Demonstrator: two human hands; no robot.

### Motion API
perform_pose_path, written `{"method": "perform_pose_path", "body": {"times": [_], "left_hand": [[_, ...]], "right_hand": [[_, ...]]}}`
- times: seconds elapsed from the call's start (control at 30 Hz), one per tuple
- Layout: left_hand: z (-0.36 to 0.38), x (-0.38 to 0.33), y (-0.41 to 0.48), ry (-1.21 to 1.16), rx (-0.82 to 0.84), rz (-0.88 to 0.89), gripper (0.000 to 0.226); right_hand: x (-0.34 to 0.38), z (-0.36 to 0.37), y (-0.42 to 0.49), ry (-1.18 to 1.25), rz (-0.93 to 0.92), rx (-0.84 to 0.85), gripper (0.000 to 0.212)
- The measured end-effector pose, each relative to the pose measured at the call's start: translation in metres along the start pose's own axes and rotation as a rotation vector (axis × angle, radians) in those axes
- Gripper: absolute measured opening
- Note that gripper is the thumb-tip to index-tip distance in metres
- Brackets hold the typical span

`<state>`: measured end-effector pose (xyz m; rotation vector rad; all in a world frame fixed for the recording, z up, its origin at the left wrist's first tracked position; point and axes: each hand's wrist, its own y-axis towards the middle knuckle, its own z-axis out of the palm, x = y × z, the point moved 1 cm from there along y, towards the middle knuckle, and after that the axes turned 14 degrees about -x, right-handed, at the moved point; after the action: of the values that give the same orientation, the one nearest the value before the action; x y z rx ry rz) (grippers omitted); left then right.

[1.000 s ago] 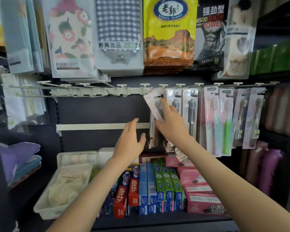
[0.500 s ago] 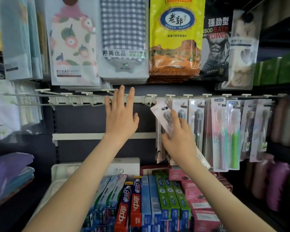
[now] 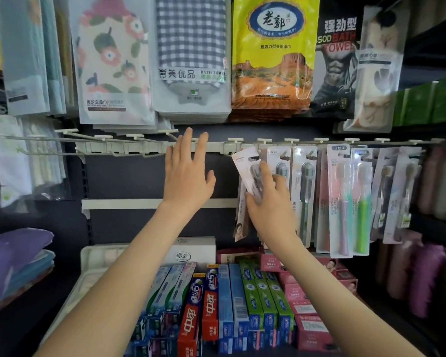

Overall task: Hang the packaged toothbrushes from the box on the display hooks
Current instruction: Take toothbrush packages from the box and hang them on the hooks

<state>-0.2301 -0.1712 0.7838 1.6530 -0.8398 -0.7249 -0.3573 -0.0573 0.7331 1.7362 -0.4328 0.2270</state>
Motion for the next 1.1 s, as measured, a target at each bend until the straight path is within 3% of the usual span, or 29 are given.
{"method": "perform_pose_path", "body": {"times": [0.27, 0.57, 0.9, 1.1], "left_hand": [[-0.005, 0.0, 0.001, -0.038, 0.021, -0.003, 0.071], [-0.006, -0.002, 0.001, -0.047, 0.044, -0.021, 0.074], [-0.001, -0.004, -0.006, -0.02, 0.014, -0.016, 0.081], [-0.007, -0.009, -0.046, 0.002, -0.008, 0.053, 0.084]], "right_hand": [[-0.013, -0.008, 0.001, 0.093, -0.048, -0.041, 0.073], [-0.015, -0.005, 0.026, -0.093, -0.091, 0.052, 0.074], [0.005, 0.024, 0.02, -0.145, 0.141, 0.133, 0.081], [0.0, 0.039, -0.001, -0.258, 0.124, 0.097, 0.074]]}}
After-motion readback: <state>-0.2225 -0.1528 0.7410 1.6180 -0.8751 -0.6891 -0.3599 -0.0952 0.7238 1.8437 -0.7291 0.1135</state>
